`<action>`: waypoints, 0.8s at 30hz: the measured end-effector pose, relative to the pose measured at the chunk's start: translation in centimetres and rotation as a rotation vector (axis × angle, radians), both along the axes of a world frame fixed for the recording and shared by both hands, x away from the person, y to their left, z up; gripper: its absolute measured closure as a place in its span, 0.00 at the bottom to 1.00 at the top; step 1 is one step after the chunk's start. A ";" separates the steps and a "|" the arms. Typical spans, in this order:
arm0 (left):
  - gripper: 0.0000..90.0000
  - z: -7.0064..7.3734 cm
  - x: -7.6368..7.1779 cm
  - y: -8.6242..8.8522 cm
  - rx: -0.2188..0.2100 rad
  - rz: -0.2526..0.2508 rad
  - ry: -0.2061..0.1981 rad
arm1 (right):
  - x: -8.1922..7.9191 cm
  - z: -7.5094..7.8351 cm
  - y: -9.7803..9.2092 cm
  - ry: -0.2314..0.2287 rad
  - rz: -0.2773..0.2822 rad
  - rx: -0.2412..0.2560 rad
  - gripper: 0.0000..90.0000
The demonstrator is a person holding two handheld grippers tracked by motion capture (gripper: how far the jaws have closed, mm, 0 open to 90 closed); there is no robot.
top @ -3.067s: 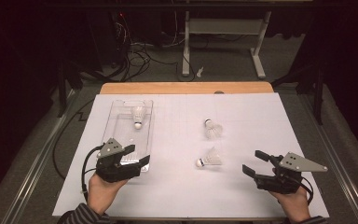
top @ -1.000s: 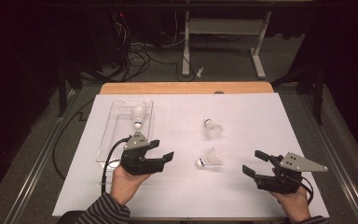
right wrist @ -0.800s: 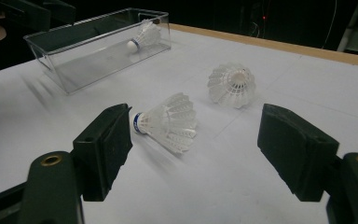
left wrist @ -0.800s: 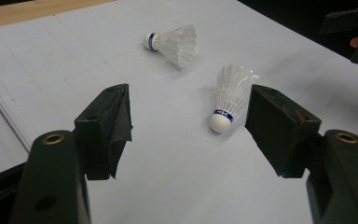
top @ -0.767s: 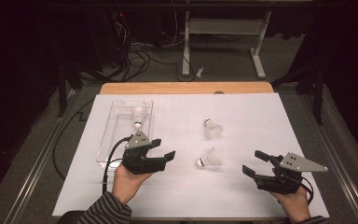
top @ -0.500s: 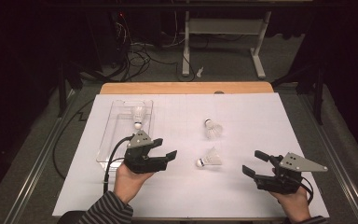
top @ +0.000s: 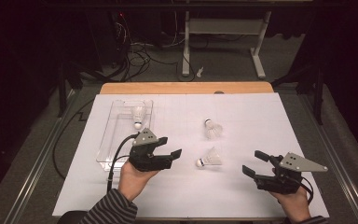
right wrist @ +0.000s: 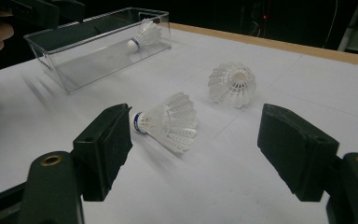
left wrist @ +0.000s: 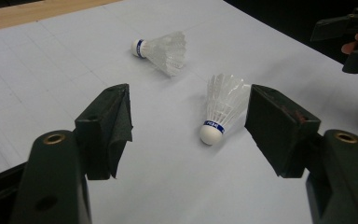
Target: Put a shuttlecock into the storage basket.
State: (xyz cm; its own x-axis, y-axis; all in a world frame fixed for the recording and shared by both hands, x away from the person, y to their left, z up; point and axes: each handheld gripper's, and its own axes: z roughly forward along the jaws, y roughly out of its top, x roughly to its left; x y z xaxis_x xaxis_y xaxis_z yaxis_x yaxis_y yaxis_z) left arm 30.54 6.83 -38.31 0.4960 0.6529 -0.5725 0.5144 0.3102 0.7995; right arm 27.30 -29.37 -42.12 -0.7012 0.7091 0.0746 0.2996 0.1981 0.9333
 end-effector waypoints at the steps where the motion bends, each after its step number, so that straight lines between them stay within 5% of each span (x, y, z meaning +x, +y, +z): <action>1: 0.36 0.0 0.0 -0.1 -0.002 0.000 0.000 | 0.0 0.0 0.0 -0.001 0.000 -0.001 0.29; 24: 0.36 0.2 0.8 -1.9 -0.010 -0.029 0.004 | 0.0 0.0 0.0 -0.001 0.002 -0.001 0.29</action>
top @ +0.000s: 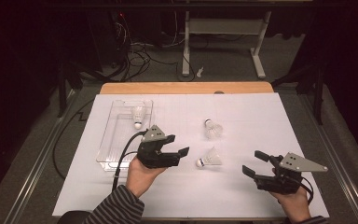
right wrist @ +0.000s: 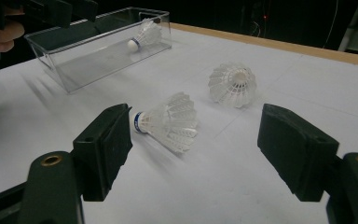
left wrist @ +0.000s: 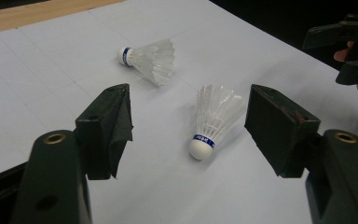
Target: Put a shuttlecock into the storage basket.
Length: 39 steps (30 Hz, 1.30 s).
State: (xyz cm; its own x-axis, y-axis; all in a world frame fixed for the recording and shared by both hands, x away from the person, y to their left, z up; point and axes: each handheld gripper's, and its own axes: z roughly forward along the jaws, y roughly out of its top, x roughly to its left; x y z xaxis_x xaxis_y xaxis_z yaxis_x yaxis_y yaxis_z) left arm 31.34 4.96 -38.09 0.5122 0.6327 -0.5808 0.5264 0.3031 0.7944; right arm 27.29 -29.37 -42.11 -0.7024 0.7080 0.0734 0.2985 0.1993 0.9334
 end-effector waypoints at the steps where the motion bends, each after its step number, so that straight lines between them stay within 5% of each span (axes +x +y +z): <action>1: 0.36 0.0 0.0 -0.1 0.001 -0.002 0.000 | 0.0 0.0 0.0 0.000 0.000 0.000 0.29; 39: 0.37 0.3 1.2 -3.4 -0.002 -0.069 0.006 | 0.1 0.0 0.0 0.003 0.004 -0.003 0.29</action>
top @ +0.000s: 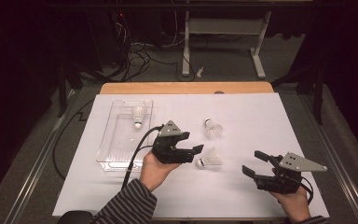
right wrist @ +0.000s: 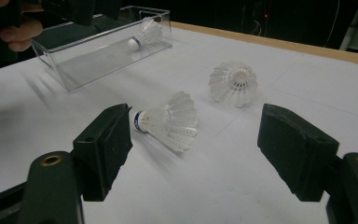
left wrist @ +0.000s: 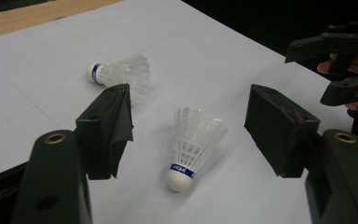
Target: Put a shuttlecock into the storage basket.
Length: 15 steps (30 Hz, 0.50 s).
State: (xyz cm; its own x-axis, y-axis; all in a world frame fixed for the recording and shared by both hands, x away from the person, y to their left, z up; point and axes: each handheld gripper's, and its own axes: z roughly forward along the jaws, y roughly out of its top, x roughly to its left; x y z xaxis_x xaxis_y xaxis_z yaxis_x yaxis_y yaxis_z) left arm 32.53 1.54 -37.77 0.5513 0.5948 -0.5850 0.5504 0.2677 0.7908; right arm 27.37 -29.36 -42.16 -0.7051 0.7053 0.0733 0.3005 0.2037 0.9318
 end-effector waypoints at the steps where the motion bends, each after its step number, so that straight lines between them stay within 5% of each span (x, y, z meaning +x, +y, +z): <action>1: 0.37 0.0 0.1 -0.1 0.004 -0.002 -0.001 | 0.0 0.0 0.0 0.000 0.000 -0.001 0.29; 15: 0.37 -0.1 0.5 -1.9 0.020 -0.032 0.002 | 0.0 0.0 -0.1 0.002 -0.001 0.002 0.29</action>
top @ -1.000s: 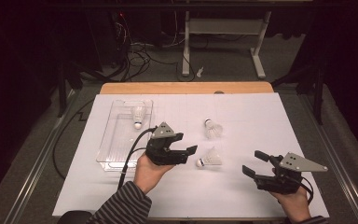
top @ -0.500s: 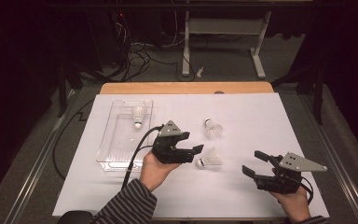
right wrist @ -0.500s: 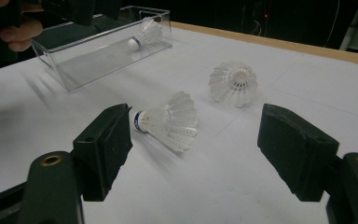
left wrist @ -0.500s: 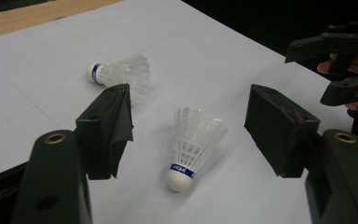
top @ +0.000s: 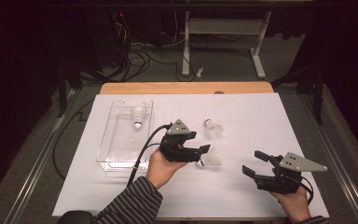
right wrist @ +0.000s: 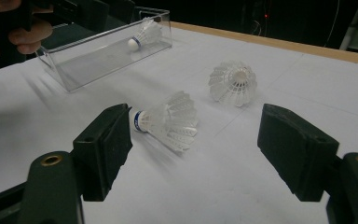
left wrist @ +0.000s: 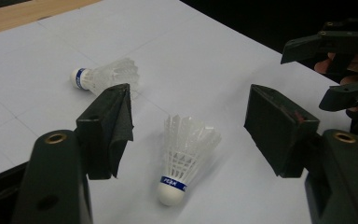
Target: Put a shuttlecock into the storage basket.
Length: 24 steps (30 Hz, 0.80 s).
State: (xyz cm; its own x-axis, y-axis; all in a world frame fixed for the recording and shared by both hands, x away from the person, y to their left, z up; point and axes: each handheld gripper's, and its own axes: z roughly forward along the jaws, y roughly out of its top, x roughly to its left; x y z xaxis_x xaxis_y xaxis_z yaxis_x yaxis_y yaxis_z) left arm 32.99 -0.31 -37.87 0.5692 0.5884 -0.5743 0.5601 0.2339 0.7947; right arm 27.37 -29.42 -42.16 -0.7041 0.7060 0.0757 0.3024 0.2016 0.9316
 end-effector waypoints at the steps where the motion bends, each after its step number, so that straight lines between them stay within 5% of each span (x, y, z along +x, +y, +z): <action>1: 0.37 0.0 0.0 -0.1 0.009 -0.005 -0.001 | 0.0 0.0 0.0 0.001 0.000 0.000 0.29; 7: 0.39 -0.1 0.1 -0.5 0.055 -0.018 -0.001 | 0.0 0.0 0.0 0.002 0.000 0.000 0.29; 24: 0.42 -1.2 1.0 -1.7 0.241 -0.070 0.119 | 0.0 0.0 0.0 0.000 0.001 -0.005 0.29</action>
